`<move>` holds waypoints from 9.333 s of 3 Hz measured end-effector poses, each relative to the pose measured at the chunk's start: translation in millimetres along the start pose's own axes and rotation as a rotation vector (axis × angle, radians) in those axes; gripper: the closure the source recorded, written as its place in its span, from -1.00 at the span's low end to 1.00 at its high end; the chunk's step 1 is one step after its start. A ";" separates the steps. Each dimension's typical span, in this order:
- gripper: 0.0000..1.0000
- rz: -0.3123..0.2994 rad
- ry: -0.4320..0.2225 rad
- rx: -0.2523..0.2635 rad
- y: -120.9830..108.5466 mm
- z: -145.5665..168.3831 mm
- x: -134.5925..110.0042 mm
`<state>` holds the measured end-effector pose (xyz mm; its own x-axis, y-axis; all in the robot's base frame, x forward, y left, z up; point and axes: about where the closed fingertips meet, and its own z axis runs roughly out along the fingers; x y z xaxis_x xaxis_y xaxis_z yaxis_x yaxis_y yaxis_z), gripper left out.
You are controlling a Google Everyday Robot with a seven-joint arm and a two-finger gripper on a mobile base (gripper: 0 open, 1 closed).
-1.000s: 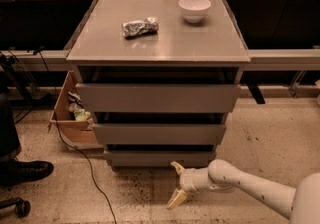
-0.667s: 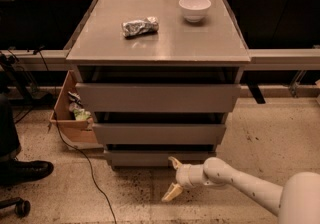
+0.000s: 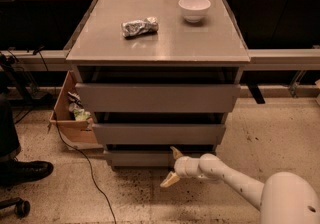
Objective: Open bottom drawer
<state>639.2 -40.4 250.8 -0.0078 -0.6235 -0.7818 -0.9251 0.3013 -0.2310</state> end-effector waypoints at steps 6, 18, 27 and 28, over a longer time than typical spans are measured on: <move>0.46 -0.120 0.210 0.064 -18.6 23.1 70.8; -1.00 -0.118 0.348 -0.086 58.7 -54.1 103.9; 1.00 -0.176 0.098 -0.130 11.1 22.6 -25.1; 1.00 -0.136 0.115 -0.161 14.8 34.8 5.7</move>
Offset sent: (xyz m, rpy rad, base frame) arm 0.0715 -0.0108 -0.0576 -0.1899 -0.0890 -0.0772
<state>638.7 -14.4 222.9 0.0863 -0.7315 -0.6763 -0.9692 0.0954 -0.2269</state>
